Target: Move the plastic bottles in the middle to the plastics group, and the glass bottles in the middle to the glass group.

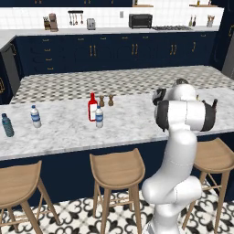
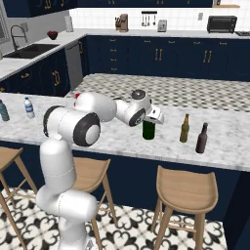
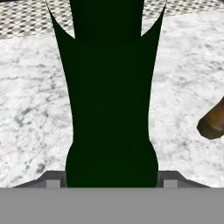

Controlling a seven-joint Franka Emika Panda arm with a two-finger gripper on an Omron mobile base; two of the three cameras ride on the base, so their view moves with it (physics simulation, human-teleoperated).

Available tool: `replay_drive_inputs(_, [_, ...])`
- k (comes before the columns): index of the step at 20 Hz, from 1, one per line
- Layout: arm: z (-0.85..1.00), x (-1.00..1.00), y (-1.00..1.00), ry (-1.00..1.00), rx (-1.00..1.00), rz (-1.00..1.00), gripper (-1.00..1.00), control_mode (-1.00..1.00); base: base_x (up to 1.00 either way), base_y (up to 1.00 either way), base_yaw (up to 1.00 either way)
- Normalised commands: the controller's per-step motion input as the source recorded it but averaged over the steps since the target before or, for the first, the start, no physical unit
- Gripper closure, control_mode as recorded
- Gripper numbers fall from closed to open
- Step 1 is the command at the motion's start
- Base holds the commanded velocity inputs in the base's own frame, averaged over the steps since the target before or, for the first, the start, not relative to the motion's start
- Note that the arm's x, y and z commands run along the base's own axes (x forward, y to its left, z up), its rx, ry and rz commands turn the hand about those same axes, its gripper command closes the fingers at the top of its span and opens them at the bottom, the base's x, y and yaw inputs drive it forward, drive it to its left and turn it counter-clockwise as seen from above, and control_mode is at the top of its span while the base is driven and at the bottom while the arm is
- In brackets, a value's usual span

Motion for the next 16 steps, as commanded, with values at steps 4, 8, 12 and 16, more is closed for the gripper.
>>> replay_drive_inputs(4, [0.00, 0.00, -0.84, 0.00, 0.02, -0.12, 1.00, -1.00, 0.00, 0.00, 0.00])
replay_drive_inputs(8, [0.00, 0.00, -0.56, 0.00, 0.00, -0.06, 1.00, -1.00, 0.00, 0.00, 0.00])
replay_drive_inputs(12, [0.00, -0.03, -0.35, 0.00, 0.00, 0.00, 1.00, -1.00, 0.00, 0.00, 0.00])
replay_drive_inputs(16, [-0.02, -0.17, -0.22, 0.00, 0.00, 0.00, 1.00, -1.00, 0.00, 0.00, 0.00])
